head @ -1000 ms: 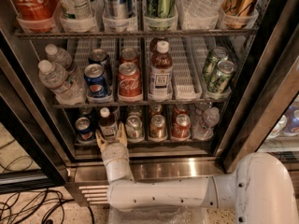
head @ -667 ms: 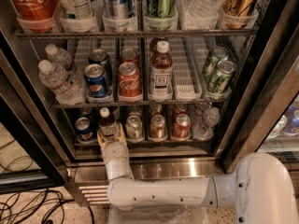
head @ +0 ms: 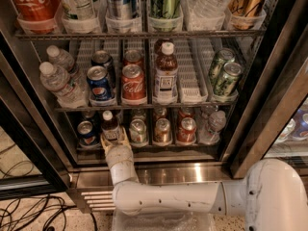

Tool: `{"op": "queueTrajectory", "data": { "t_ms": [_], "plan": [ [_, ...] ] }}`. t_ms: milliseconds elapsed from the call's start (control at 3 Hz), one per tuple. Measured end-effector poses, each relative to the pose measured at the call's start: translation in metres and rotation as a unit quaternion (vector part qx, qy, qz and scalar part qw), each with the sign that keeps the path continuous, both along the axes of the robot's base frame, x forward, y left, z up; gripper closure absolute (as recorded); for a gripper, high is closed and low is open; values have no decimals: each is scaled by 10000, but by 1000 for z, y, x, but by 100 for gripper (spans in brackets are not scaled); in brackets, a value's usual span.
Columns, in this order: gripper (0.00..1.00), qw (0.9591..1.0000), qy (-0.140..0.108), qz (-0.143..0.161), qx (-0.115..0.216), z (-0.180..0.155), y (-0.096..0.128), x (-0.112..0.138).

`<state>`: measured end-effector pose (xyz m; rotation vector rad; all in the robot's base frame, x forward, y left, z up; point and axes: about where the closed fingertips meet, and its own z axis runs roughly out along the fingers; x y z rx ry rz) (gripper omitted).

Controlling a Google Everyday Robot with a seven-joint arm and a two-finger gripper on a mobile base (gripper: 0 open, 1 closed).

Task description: Pick blue plastic bottle from bottom shelf of fridge

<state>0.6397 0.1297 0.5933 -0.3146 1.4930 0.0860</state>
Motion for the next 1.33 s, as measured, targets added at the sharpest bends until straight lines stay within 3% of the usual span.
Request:
{"op": "queueTrajectory", "data": {
  "t_ms": [1333],
  "plan": [
    [100, 9986, -256, 270, 383, 31, 2, -7]
  ]
}}
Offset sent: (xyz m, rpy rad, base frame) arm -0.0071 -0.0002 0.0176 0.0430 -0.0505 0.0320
